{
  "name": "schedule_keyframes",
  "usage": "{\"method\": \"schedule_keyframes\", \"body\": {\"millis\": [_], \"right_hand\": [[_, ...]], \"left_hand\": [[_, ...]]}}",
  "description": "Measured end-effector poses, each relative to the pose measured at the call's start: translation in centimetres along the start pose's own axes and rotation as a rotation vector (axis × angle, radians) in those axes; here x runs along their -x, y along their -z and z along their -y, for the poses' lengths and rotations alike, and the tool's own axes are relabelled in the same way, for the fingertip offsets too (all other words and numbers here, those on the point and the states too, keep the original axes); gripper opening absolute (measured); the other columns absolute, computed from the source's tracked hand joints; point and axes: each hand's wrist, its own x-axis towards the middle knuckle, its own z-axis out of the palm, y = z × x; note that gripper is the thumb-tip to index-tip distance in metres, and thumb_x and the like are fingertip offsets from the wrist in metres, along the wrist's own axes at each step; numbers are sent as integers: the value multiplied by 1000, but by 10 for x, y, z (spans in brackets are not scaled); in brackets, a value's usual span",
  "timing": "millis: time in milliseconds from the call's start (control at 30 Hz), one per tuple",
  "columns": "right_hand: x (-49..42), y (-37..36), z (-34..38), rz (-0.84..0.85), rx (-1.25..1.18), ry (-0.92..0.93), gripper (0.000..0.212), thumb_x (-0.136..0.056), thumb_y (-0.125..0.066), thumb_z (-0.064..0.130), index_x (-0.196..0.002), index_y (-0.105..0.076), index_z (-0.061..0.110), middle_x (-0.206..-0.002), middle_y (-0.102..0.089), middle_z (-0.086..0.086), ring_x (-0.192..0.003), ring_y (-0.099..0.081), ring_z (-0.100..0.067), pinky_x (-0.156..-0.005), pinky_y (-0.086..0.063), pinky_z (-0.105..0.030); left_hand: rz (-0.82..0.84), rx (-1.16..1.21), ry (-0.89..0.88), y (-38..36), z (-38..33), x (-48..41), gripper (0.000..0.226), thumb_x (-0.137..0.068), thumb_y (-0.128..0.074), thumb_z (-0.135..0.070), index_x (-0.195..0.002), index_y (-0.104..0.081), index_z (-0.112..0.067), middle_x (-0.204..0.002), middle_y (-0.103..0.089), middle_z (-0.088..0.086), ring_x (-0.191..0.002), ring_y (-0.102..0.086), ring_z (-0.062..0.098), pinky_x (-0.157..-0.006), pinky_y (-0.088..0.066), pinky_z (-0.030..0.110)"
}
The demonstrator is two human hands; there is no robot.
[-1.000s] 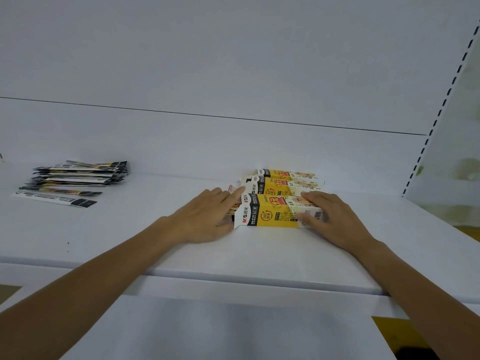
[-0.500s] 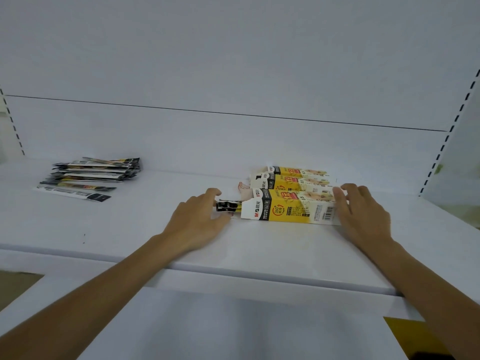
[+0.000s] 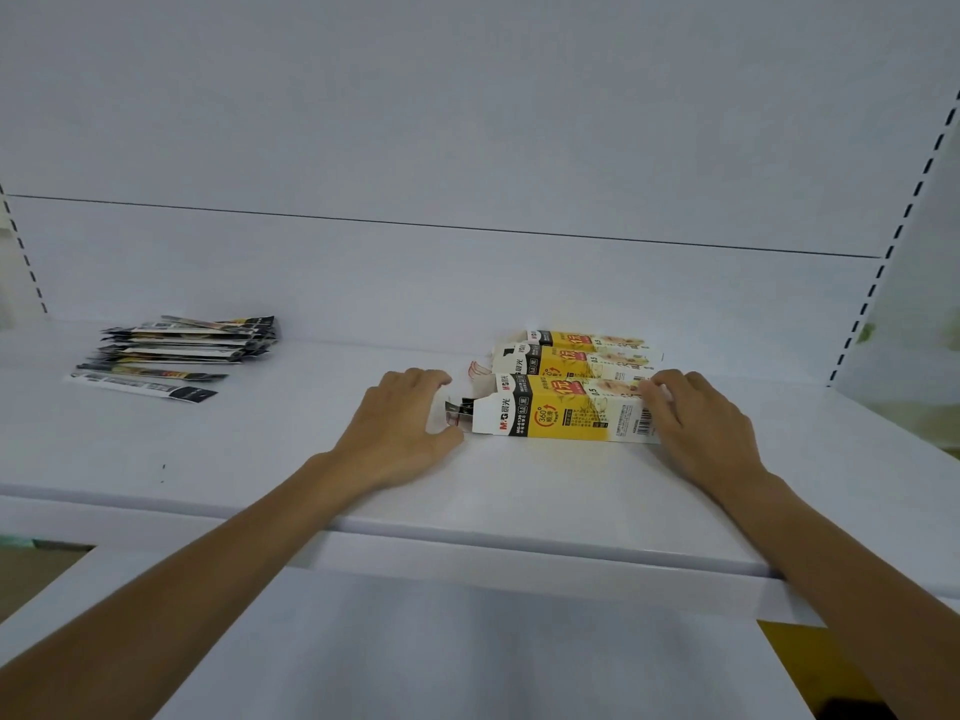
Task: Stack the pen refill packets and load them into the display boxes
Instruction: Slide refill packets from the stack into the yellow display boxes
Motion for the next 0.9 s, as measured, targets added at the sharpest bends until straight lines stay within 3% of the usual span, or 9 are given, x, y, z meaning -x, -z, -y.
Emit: {"method": "schedule_keyframes", "body": {"millis": [133,200,267,467,567,633,800,900], "right_hand": [[0,0,1,-1,11,7,36,-97,-30,40,-114,-51,16,-106,-55,-7,-90,-56,-27,-69,-38,-33],[0,0,1,3,7,6,36,-97,-29,40,-113,-51,16,-106,-55,-6,-90,-55,-28,-69,-38,-34],[0,0,0,1,1,4,36,-97,-29,40,-113,-52,16,-106,-55,-6,-90,-56,-28,-70,-39,-35],[-2,-2,0,-4,7,11,35,-97,-30,39,-113,-51,16,-105,-54,-6,-88,-56,-28,-69,-40,-34],[-2,-2,-1,-2,3,8,35,-97,-30,39,-113,-51,16,-105,-54,-6,-87,-55,-27,-69,-40,-34],[-1,-2,-2,-5,2,11,34,-97,-31,39,-113,-51,17,-105,-54,-6,-87,-55,-27,-68,-40,-34],[1,0,0,-5,37,54,30,-98,-32,34,-114,-50,16,-107,-54,-4,-93,-53,-24,-69,-45,-37],[0,-1,0,-6,34,54,31,-98,-32,35,-113,-50,16,-106,-54,-4,-91,-53,-23,-67,-44,-35]], "left_hand": [[-172,25,-17,3,-3,3,37,-84,-55,-19,-121,-50,-19,-112,-63,-9,-101,-51,17,-90,-32,27],[-254,-3,-19,7,-6,2,32,-83,-54,-15,-115,-54,-17,-103,-66,-9,-85,-51,17,-86,-32,27],[-223,19,-21,8,-7,4,32,-83,-53,-14,-115,-54,-18,-103,-67,-10,-78,-47,15,-83,-32,26],[2,70,-13,-2,-1,3,43,-82,-54,-16,-124,-47,-22,-116,-61,-14,-108,-47,16,-85,-31,25],[166,161,-55,-4,-2,2,58,-71,-48,-26,-129,-43,-25,-117,-56,-13,-103,-41,8,-83,-31,22],[174,219,-72,-5,-3,0,64,-65,-42,-27,-129,-44,-27,-113,-55,-12,-102,-41,7,-83,-35,22],[141,295,71,-5,0,-12,41,-89,-48,-24,-130,-44,-24,-120,-58,-10,-105,-48,13,-75,-34,23],[218,405,90,-4,-8,-17,47,-78,-41,-38,-122,-53,-27,-105,-59,-13,-95,-49,10,-70,-35,17]]}}
